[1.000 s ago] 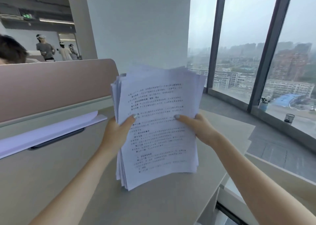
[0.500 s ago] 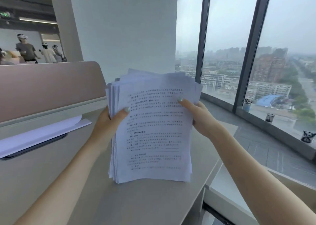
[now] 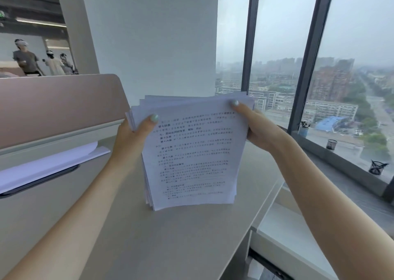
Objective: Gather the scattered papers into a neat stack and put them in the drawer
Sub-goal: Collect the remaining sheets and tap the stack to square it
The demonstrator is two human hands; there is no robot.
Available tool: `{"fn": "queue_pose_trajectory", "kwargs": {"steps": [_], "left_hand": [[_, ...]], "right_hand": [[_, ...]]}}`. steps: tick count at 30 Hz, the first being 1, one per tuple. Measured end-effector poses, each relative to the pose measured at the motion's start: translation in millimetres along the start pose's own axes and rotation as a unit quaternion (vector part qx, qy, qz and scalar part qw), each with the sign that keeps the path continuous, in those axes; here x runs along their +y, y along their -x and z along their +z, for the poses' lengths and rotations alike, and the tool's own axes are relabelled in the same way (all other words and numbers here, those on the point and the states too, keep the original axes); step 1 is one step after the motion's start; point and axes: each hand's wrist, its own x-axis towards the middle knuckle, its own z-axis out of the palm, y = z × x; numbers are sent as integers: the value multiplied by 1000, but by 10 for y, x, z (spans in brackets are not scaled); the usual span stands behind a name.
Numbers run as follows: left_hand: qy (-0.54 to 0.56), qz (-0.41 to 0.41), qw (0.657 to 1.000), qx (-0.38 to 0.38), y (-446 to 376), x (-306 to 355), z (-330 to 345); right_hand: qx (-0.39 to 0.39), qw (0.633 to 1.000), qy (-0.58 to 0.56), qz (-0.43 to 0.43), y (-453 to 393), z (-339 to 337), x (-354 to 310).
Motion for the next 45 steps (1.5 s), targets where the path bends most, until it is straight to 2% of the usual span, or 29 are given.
{"fn": "queue_pose_trajectory", "kwargs": {"steps": [3,8,12,15,19,23,26,31,35,40,42,45], "left_hand": [[18,-42,999,-18,42,-124,70],[35,-42,998,-16,-42,-46,96],[47,-105,993,-14,97,-253,-13],[-17,-126,992,-2,400,-525,56],[-23,-111,993,28,431,-488,154],[7,-82,994,-66,176,-210,104],[19,-94,989,-110,114,-207,-5],[32,-142,987,-62,425,-516,-12],[14,-121,992,-29,371,-430,62],[13,-86,996,-15,186,-150,129],[6,-108,993,-38,272,-279,101],[38,-198,976,-85,544,-593,36]], "right_hand": [[12,1000,-3,3,-20,46,32],[25,999,-22,-4,-71,57,9],[47,996,-31,69,84,-5,454],[44,991,-22,127,248,103,835],[86,989,-72,97,204,174,773],[82,993,-78,36,74,112,434],[70,995,-56,51,104,40,424],[63,993,-37,94,278,110,784],[104,991,-70,50,239,205,714],[77,993,-91,1,173,131,459],[72,994,-74,29,220,89,546],[64,992,-43,102,345,72,852]]}}
